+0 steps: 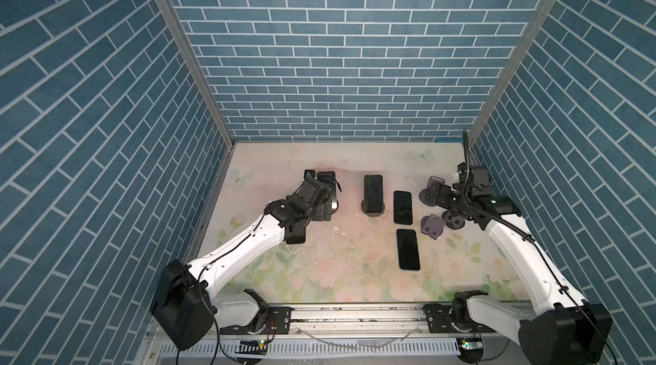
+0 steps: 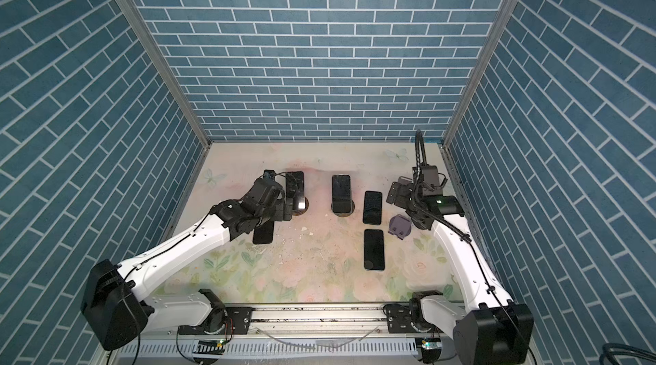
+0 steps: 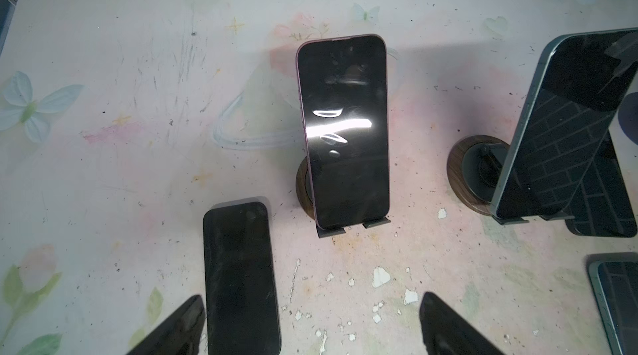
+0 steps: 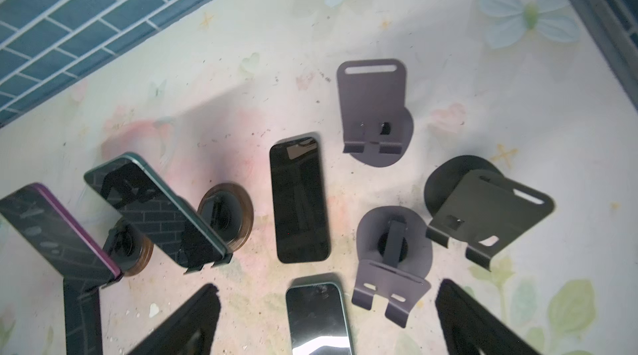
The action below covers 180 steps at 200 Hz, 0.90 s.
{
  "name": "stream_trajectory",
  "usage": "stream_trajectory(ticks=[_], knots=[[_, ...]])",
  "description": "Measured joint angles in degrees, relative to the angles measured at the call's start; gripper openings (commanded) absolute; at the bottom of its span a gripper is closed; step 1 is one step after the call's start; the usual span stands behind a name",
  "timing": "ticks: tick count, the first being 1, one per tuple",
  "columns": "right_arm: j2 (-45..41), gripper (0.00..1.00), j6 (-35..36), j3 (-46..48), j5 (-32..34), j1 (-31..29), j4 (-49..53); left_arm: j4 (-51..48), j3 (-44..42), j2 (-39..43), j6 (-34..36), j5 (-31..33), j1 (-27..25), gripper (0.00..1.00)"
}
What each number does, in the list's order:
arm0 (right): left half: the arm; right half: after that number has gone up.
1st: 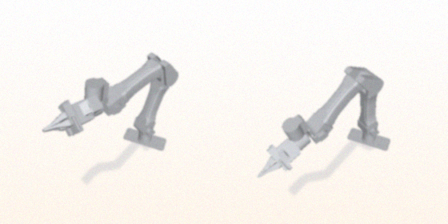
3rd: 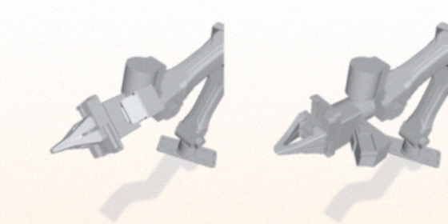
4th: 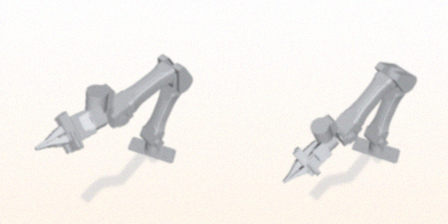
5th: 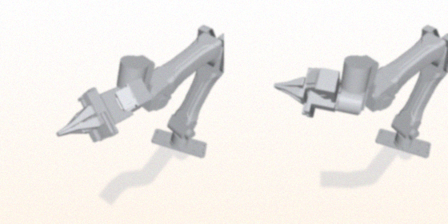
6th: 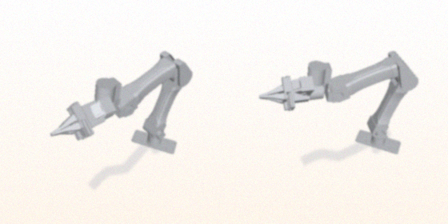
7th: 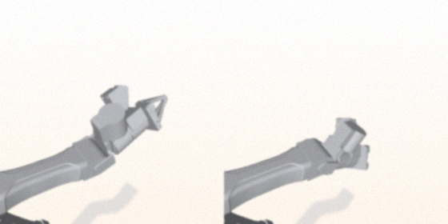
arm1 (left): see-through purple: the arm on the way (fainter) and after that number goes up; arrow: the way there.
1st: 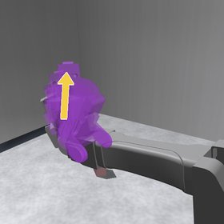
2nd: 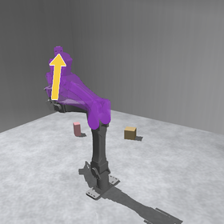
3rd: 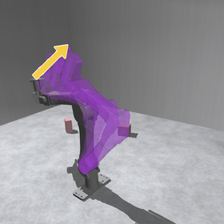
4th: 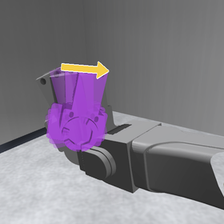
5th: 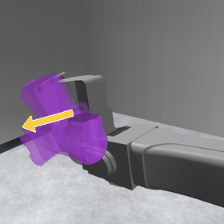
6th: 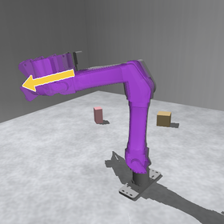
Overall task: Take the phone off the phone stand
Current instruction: 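Move the right gripper back over the phones while the left gripper reaches the purple-edged phone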
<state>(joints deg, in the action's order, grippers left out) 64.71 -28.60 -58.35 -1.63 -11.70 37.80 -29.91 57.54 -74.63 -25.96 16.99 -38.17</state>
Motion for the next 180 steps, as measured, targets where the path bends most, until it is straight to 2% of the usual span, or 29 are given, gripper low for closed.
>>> stream_trajectory(ticks=[42, 79, 131, 180], knots=[[1.53, 0.99, -1.79, 0.0, 0.04, -6.64, -0.42, -0.66, 3.63, -5.66, -0.17, 1.73, 0.0, 0.98], [3.89, 0.98, -2.75, 0.0, 0.52, -10.43, -0.96, -1.95, 11.56, -13.64, -0.59, 4.44, 0.0, 0.98], [4.15, 0.99, -4.17, 0.13, 1.4, -11.91, -1.49, -2.03, 20.24, -25.35, -2.8, 4.83, 0.02, 0.98], [2.29, 0.98, -4.63, 1.46, 2.05, -11.93, -2.29, -1.75, 22.18, -29.22, -5.99, 5.07, 0.66, 0.97]])
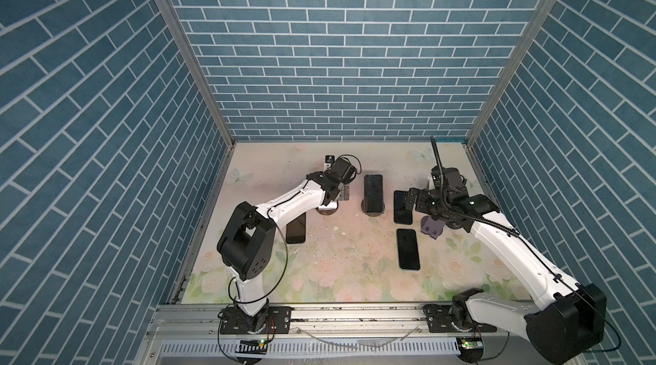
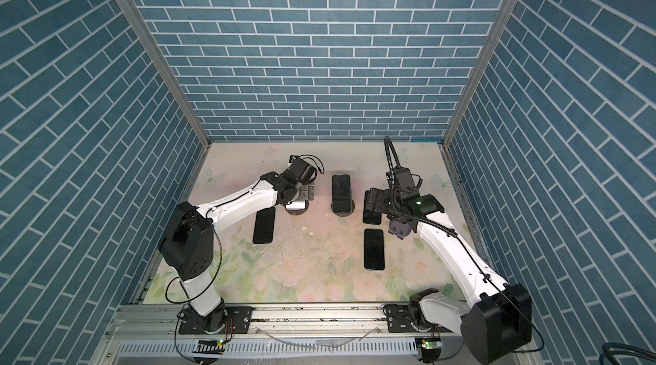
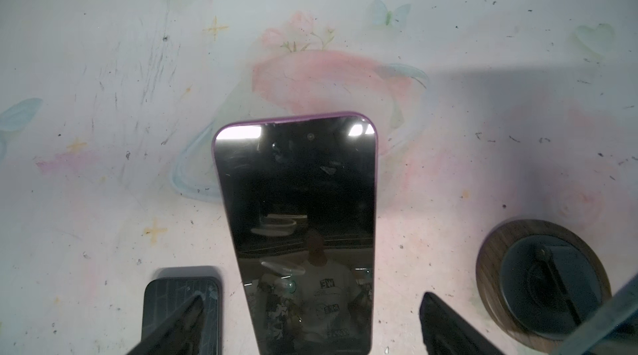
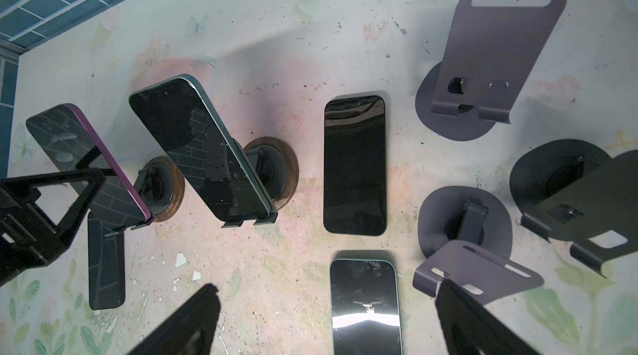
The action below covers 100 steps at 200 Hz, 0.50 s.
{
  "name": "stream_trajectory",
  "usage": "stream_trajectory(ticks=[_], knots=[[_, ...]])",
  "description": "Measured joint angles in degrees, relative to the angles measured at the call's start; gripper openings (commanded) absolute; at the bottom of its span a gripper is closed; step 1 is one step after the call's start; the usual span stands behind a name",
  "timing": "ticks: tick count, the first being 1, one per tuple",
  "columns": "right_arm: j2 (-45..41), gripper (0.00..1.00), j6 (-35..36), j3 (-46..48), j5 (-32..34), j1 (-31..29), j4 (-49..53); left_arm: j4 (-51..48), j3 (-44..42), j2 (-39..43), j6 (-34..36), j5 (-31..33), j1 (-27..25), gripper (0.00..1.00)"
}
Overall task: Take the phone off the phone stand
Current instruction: 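Move the right gripper back over the phones while the left gripper reaches the purple-edged phone, then close the left gripper on the purple-edged phone's lower edge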
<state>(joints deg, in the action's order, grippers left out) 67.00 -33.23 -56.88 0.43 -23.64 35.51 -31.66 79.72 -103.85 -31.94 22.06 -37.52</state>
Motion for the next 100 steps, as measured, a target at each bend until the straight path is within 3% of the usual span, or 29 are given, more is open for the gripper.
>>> stream_trajectory(ticks=[100], knots=[[0.39, 0.99, -0.52, 1.44, -0.07, 0.0, -1.66, 4.33, 0.09, -4.57, -2.12, -1.03, 1.55, 0.92]])
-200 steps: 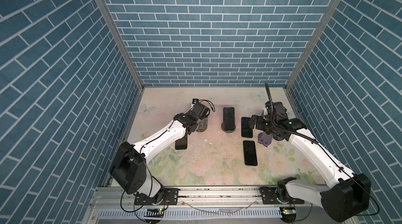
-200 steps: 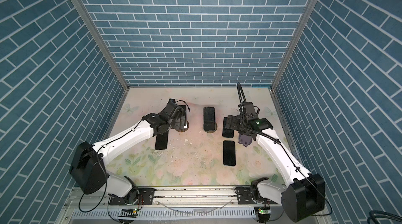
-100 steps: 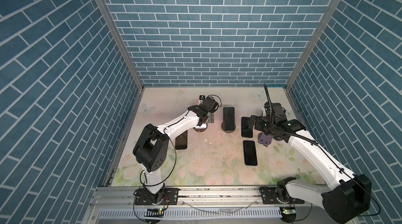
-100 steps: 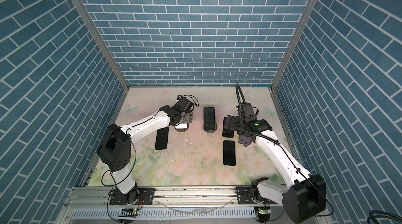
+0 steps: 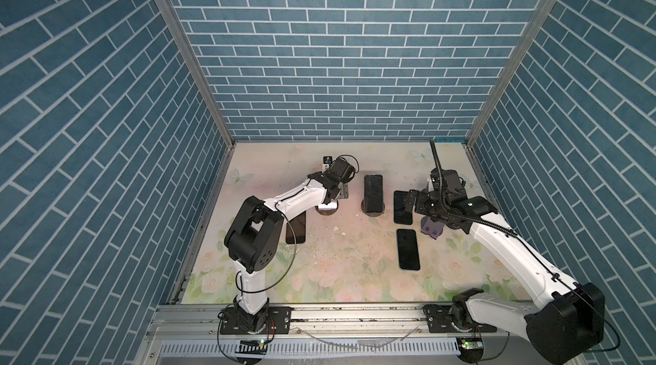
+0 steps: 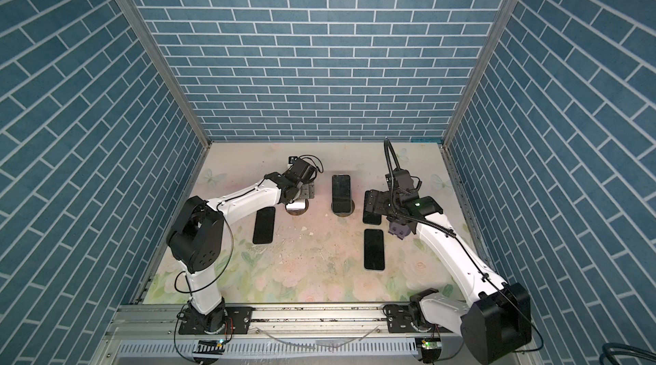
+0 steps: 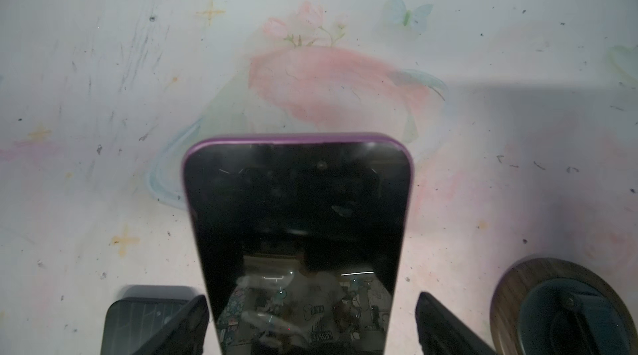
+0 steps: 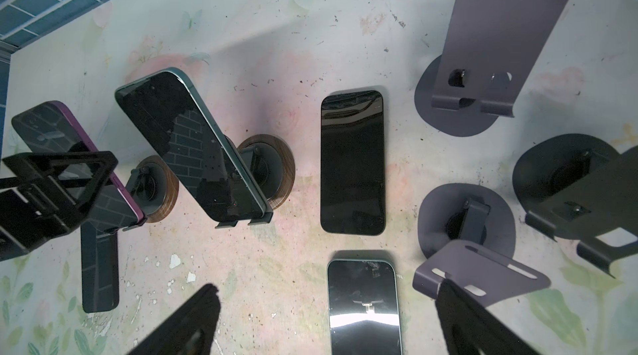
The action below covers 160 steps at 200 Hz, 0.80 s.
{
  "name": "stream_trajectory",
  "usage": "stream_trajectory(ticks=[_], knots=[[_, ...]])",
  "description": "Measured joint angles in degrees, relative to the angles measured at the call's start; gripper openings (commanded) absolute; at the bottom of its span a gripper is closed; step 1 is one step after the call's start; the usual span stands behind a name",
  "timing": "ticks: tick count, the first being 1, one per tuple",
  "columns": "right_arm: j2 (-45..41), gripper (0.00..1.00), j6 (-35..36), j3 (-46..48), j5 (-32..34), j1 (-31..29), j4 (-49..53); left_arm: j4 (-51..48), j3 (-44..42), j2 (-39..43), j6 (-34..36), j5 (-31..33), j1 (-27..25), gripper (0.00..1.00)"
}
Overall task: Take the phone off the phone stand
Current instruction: 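Close the left gripper on the purple-edged phone's lower edge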
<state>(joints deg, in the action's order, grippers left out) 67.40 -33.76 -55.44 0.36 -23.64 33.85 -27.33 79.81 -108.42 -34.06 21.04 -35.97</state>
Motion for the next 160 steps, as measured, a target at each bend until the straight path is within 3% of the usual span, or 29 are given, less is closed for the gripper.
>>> stream_trajectory(ticks=[74, 116, 160], knots=[[0.26, 0.99, -0.55, 1.22, -0.17, 0.0, -0.9, 0.22, 0.07, -2.08, -1.44, 0.26, 0.26, 0.75], [0.31, 0.98, -0.55, 1.51, -0.22, -0.04, -1.38, 0.26, 0.07, -2.08, -1.25, 0.26, 0.33, 0.59], [0.98, 0.98, -0.55, 1.84, -0.26, -0.11, -1.6, 1.09, 0.07, -2.08, -0.22, 0.13, 0.33, 0.56]])
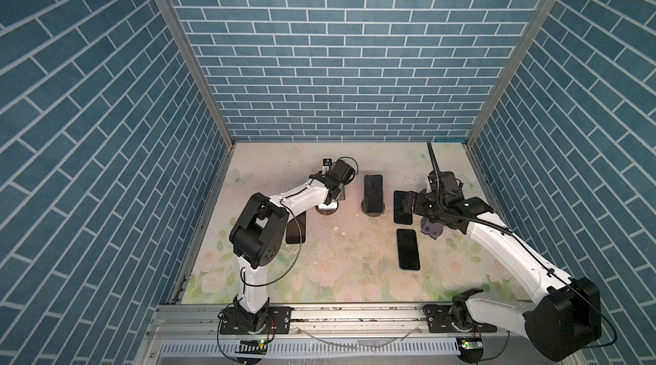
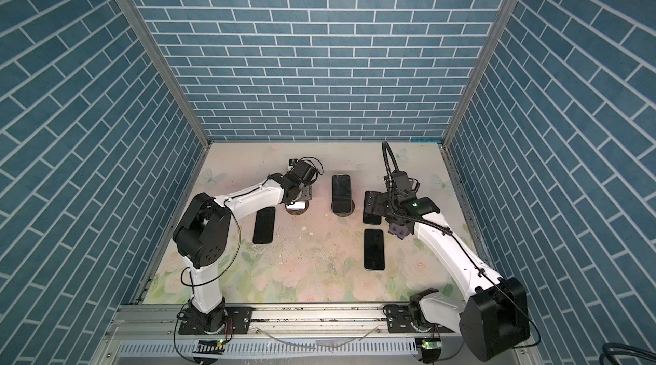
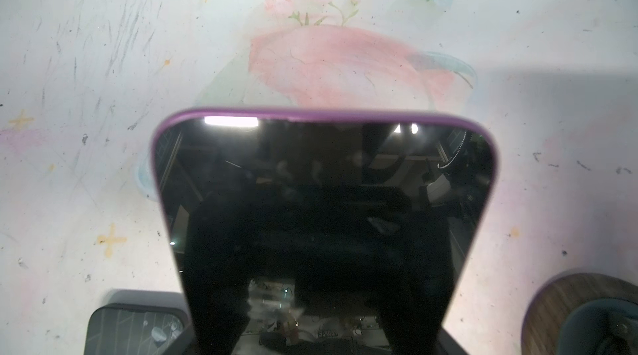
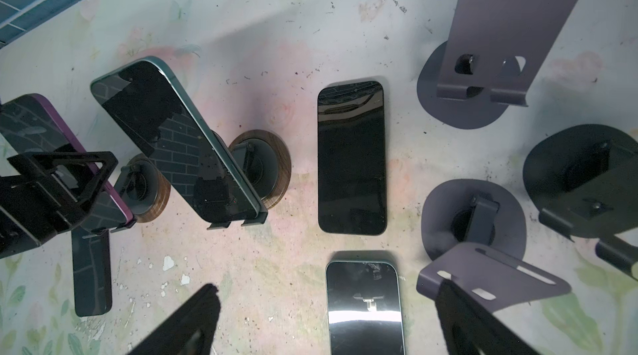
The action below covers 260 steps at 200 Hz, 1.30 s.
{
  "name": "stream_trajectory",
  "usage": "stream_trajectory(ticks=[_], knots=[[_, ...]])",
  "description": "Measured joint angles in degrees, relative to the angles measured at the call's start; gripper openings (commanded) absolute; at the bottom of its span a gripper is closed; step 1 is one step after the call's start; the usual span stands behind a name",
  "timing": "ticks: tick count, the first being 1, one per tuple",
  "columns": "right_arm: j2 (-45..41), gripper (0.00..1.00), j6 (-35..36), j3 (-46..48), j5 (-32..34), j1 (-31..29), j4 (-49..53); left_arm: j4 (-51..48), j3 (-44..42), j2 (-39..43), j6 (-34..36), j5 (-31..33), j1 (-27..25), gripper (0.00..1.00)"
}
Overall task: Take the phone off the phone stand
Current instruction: 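Close the left gripper on the purple-edged phone's lower edge, then lift the purple-edged phone off its wooden-based stand with the left gripper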
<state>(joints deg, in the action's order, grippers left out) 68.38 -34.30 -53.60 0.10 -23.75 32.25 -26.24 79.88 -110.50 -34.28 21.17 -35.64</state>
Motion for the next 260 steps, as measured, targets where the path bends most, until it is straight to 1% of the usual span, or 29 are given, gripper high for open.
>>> stream_trajectory(ticks=[52, 150, 203, 260], knots=[[0.5, 0.98, -0.02, 0.11, -0.28, 0.0, -0.13, 2.97, 0.11, 0.0, 2.95, -0.92, 0.0, 0.56], [1.16, 0.99, -0.02, 0.11, -0.37, 0.0, -0.15, 5.55, 2.47, 0.72, 6.95, -2.08, 0.0, 0.56], [1.16, 0.99, -0.04, 0.11, -0.37, 0.0, -0.15, 5.7, 2.69, 2.86, 8.5, -2.1, 0.0, 0.56], [1.16, 0.99, -0.37, 0.11, -0.37, -0.02, -0.17, 3.87, 2.69, 7.41, 8.52, -2.14, 0.0, 0.56]])
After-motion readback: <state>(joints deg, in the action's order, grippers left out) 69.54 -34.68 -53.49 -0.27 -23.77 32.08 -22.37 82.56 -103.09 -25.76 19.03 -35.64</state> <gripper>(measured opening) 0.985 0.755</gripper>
